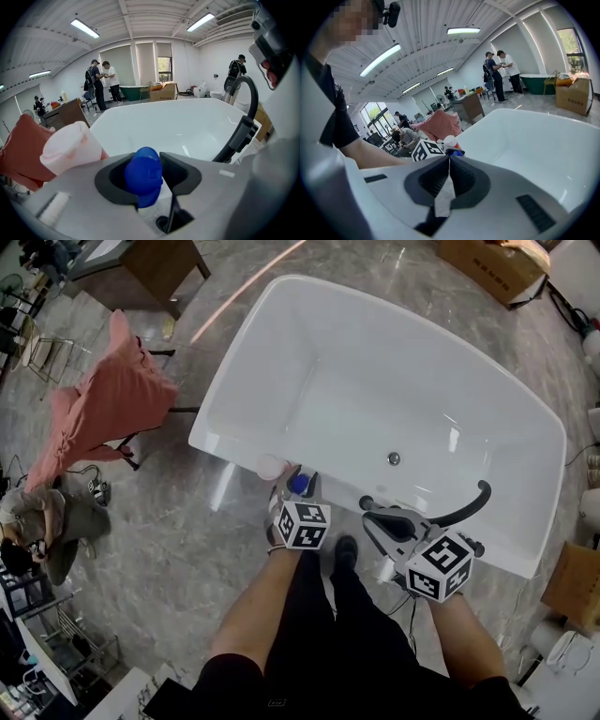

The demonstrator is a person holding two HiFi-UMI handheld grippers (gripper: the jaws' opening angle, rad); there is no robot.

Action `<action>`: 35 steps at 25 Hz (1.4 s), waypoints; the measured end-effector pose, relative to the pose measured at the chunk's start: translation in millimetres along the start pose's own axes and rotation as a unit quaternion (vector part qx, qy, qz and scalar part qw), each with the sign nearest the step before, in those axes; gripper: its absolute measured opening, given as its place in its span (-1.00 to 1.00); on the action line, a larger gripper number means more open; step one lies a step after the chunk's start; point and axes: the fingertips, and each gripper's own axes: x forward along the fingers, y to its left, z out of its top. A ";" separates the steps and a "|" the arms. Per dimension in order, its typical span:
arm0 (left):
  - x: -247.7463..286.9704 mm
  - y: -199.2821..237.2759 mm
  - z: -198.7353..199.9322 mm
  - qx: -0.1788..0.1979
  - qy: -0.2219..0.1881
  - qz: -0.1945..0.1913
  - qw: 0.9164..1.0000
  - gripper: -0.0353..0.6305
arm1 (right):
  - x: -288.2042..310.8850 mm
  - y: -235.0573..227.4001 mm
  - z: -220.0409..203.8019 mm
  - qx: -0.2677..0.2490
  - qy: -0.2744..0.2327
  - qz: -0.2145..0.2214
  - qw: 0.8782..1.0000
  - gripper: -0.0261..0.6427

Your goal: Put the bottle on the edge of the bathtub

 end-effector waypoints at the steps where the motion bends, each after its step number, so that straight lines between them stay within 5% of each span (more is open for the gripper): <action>1: -1.7 -0.1 2.3 0.001 -0.002 0.000 1.000 -0.40 | -1.2 -0.3 0.1 0.000 0.000 0.000 1.000 -0.89; 8: -21.2 4.1 19.4 0.011 -0.011 -0.002 1.000 -0.40 | -6.4 5.8 13.9 -0.007 -0.014 0.003 1.000 -0.89; 21: -91.3 19.9 77.3 -0.024 -0.050 0.005 0.998 -0.41 | -41.8 21.1 40.2 -0.009 -0.050 0.008 0.999 -0.89; 35: -192.7 24.0 96.3 -0.055 -0.087 0.025 0.994 -0.53 | -91.3 33.3 53.1 -0.019 -0.097 0.011 0.995 -0.89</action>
